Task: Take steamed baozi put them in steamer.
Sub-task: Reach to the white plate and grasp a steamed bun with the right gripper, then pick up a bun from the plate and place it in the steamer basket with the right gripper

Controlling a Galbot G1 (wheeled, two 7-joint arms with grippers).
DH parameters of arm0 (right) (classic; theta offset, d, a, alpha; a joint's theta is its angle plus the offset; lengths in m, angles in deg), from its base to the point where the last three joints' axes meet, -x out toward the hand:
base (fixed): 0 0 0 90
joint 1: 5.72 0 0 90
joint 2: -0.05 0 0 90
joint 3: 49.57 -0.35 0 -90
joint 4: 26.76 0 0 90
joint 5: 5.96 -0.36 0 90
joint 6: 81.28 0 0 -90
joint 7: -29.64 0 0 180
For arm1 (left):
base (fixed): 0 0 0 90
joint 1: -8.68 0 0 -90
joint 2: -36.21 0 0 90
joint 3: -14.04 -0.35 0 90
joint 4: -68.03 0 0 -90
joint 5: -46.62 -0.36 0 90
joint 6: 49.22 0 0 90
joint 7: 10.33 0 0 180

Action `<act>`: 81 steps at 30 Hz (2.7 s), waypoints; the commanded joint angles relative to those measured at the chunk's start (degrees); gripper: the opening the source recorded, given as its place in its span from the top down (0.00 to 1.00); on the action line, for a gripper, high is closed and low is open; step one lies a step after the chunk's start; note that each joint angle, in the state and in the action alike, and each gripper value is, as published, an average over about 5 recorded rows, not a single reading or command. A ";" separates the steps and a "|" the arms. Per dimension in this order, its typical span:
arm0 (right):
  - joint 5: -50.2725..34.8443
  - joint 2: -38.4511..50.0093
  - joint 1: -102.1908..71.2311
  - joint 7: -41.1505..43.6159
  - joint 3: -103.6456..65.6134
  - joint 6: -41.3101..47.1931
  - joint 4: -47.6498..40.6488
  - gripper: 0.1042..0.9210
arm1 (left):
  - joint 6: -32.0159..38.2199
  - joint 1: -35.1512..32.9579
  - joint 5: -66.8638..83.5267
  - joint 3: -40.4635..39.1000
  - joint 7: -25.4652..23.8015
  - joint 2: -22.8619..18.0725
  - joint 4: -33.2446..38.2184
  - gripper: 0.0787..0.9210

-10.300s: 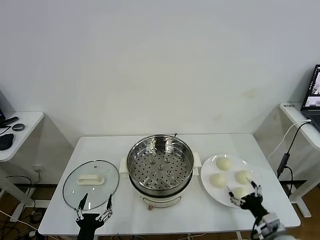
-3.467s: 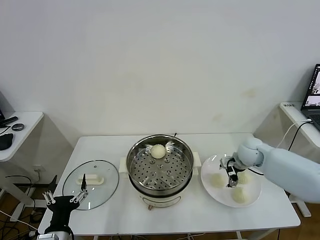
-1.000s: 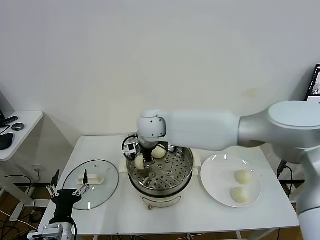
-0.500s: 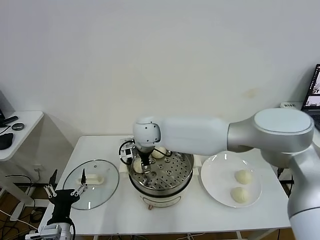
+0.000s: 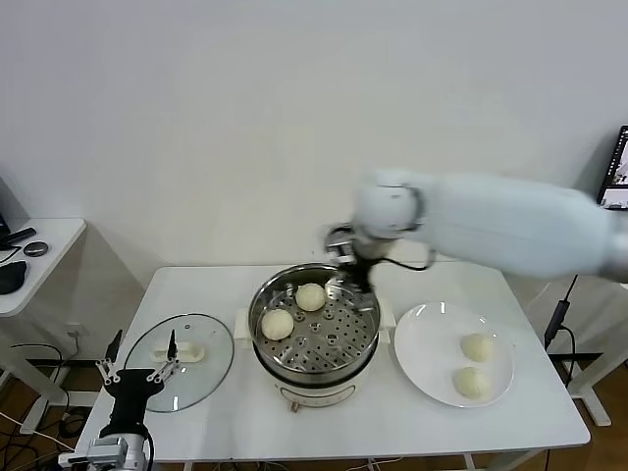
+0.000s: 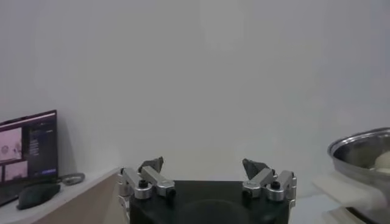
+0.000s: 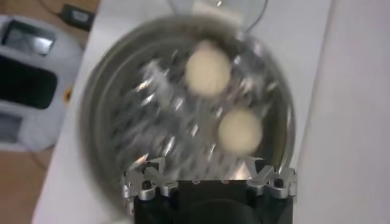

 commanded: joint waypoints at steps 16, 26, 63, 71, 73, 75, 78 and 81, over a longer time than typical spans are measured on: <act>32.86 33.01 -60.61 0.22 -43.85 -17.88 1.05 0.12 | -0.01 -1.66 -1.32 0.27 -0.27 -0.79 1.35 0.12; 34.91 25.33 -59.39 0.20 -44.11 -19.85 -6.26 0.12 | 0.05 -2.32 -1.89 0.71 -0.25 -1.53 1.56 0.12; 31.54 21.06 -54.65 1.12 -40.69 -16.62 -9.12 0.48 | 0.10 -2.37 -1.61 1.46 -0.21 -1.41 2.02 0.12; 22.31 22.95 -33.42 5.17 -32.89 -17.04 -7.28 0.55 | -0.03 -1.89 -1.10 1.59 -0.24 -0.98 2.43 0.12; 19.57 21.78 -26.39 6.74 -30.91 -17.21 -7.41 0.54 | -0.06 -1.64 -0.96 1.49 -0.24 -0.97 2.48 0.12; 16.35 19.54 -19.53 7.61 -28.39 -17.42 -7.65 0.54 | -0.06 -1.43 -0.87 1.38 -0.25 -0.91 2.35 0.12; 11.02 14.85 -9.66 7.70 -23.67 -18.71 -7.75 0.54 | -0.03 -1.19 -0.85 1.16 -0.24 -0.72 2.18 0.12; 3.61 8.98 -2.58 5.71 -18.00 -22.01 -6.80 0.54 | -0.04 -0.90 -0.79 1.10 -0.24 -0.52 2.13 0.12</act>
